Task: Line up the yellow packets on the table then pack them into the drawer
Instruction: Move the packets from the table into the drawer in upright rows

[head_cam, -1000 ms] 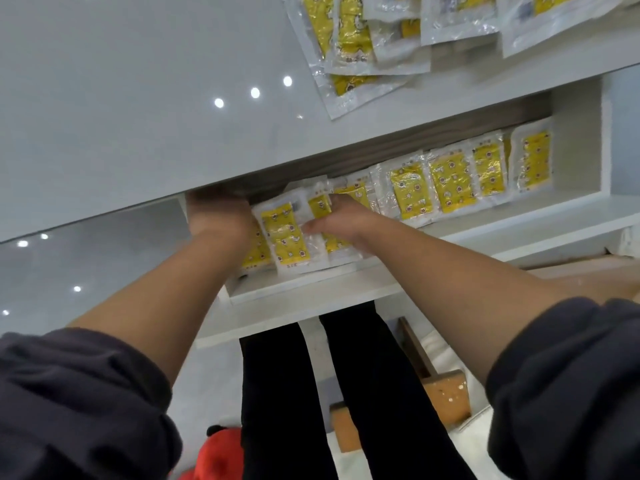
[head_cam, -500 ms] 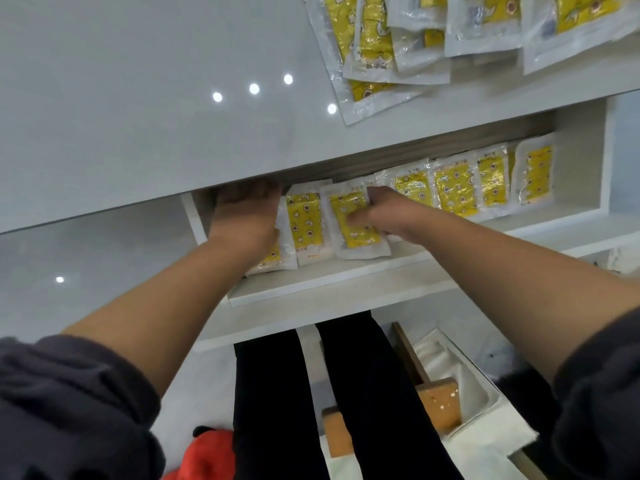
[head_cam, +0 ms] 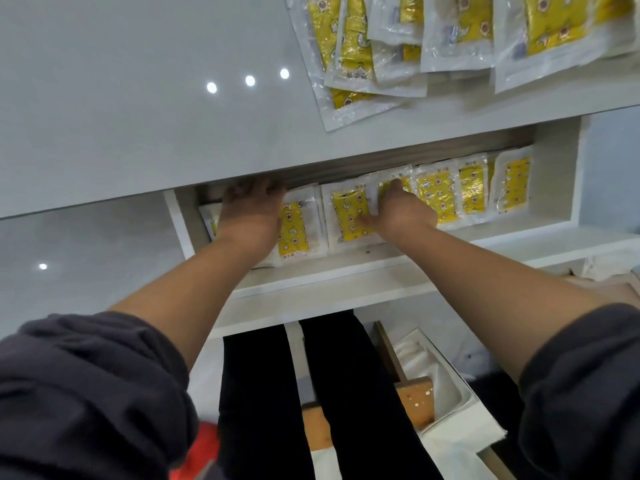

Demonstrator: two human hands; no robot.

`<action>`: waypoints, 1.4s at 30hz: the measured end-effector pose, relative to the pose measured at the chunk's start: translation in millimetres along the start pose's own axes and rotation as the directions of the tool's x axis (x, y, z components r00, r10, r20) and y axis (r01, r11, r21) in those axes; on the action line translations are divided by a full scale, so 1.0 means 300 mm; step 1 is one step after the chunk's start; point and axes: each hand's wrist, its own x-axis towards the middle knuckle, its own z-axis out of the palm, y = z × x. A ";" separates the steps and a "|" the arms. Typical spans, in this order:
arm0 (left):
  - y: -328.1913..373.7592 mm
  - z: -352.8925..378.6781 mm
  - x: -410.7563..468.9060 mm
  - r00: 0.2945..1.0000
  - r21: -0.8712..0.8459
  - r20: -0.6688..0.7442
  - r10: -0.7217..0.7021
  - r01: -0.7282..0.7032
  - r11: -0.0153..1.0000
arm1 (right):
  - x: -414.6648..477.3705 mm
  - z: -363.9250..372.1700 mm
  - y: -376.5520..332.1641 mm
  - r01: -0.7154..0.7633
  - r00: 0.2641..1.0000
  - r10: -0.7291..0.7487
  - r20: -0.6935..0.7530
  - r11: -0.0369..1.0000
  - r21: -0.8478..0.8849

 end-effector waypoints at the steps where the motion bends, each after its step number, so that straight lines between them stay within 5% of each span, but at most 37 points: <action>1: 0.006 -0.008 -0.018 1.000 -0.024 -0.010 0.004 -0.004 1.000 | -0.011 -0.005 0.007 0.007 1.000 -0.007 -0.023 1.000 0.017; 8: 0.104 -0.253 -0.190 0.990 -0.387 -0.105 0.094 -0.127 0.913 | -0.204 -0.095 0.046 0.156 0.984 -0.114 -0.134 0.918 0.364; 12: 0.154 -0.435 -0.217 0.994 -0.846 0.102 -0.033 0.104 0.523 | -0.302 -0.197 0.048 0.174 0.980 -0.092 -0.176 0.826 0.537; 16: 0.162 -0.602 -0.173 0.963 -0.955 0.212 -0.167 0.240 0.175 | -0.367 -0.343 0.024 0.209 0.964 -0.049 -0.260 0.744 0.635; 19: 0.173 -0.715 -0.119 0.951 -0.972 0.202 -0.234 0.224 0.069 | -0.386 -0.453 0.006 0.263 0.921 0.020 -0.389 0.706 0.658; 25: 0.238 -0.864 0.033 0.957 -0.960 0.203 -0.206 0.236 0.151 | -0.341 -0.622 -0.001 0.313 0.824 0.138 -0.550 0.698 0.644; 34: 0.345 -0.939 0.127 0.914 -0.872 0.273 -0.302 0.367 0.324 | -0.255 -0.770 0.126 0.272 0.803 0.221 -0.553 0.691 0.670; 42: 0.472 -0.992 0.136 0.865 -0.831 0.319 -0.386 0.452 0.326 | -0.168 -0.864 0.306 0.193 0.885 0.158 -0.437 0.731 0.655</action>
